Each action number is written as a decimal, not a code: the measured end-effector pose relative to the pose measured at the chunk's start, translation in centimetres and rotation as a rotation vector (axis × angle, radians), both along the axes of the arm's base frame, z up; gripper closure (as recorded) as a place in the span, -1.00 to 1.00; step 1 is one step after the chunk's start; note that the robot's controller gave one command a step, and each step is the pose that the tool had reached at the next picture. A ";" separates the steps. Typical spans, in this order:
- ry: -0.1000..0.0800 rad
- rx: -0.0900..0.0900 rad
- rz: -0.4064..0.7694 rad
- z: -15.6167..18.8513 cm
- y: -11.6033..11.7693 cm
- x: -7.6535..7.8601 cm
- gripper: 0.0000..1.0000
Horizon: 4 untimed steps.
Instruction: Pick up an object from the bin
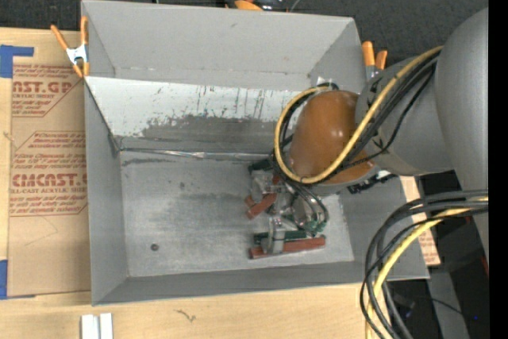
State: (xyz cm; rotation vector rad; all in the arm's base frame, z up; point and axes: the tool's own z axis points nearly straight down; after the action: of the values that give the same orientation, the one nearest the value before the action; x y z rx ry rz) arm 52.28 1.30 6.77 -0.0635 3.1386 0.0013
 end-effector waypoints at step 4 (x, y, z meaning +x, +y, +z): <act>0.002 0.001 -0.030 0.2 -1.8 0.9 -1.00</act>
Offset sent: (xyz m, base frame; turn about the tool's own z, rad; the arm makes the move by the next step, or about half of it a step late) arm -0.0410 0.0423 0.0023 0.1083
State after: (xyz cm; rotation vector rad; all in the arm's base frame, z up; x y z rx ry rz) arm 53.15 -0.53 6.97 -0.0160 3.1410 0.0026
